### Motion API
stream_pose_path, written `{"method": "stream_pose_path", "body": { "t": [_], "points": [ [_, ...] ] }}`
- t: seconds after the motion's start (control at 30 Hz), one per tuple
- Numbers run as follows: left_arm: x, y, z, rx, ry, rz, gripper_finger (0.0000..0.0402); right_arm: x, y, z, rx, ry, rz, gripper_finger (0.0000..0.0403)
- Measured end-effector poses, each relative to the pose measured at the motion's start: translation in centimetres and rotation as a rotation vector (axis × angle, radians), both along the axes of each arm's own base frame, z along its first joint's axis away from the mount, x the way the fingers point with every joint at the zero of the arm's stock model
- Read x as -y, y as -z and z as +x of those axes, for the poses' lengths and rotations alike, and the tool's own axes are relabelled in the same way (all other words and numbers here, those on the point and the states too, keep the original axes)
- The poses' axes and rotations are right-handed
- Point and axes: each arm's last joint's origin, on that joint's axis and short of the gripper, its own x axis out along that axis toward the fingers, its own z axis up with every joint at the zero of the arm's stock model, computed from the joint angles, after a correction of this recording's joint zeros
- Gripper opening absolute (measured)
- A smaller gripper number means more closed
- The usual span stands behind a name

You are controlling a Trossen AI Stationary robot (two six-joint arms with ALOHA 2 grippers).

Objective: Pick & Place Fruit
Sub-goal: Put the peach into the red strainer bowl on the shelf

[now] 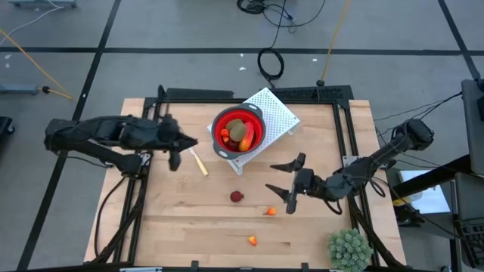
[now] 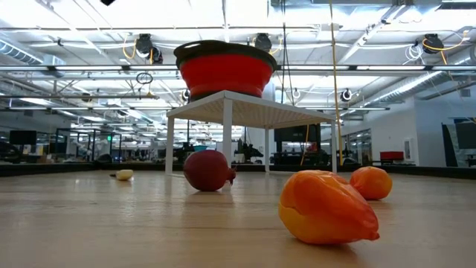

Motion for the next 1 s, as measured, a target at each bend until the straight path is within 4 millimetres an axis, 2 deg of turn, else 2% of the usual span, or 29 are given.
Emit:
{"method": "stream_pose_path", "body": {
  "t": [0.1,0.23,0.37,0.57,0.7,0.8,1.0],
  "points": [
    [0.5,0.4,-1.4,0.02,0.039,-0.014,0.0006,-0.5,0.1,0.1,-0.002,-0.015,0.024,0.0282],
    [1.0,0.5,-2.4,0.043,0.076,-0.016,0.0008,-1.4,0.4,1.4,-0.073,-0.028,0.029,0.0276],
    [1.5,0.7,-2.6,0.044,0.113,0.021,0.0018,-2.8,0.8,3.1,-0.186,-0.115,0.075,0.0269],
    [2.4,1.9,-2.5,0.007,0.135,0.054,0.0014,-4.9,1.7,5.3,-0.374,-0.249,0.116,0.0266],
    [3.2,2.5,-2.8,-0.001,0.169,0.036,0.0002,-5.4,3.3,5.1,-0.624,-0.418,0.129,0.0265],
    [3.6,2.8,-3.1,0.004,0.17,0.026,0.0009,-5.1,4.7,4.0,-0.834,-0.489,0.07,0.0265],
    [4.4,3.5,-3.3,-0.004,0.156,0.016,0.0018,-4.4,7.0,2.8,-0.994,-0.575,-0.02,0.0265]
  ]
}}
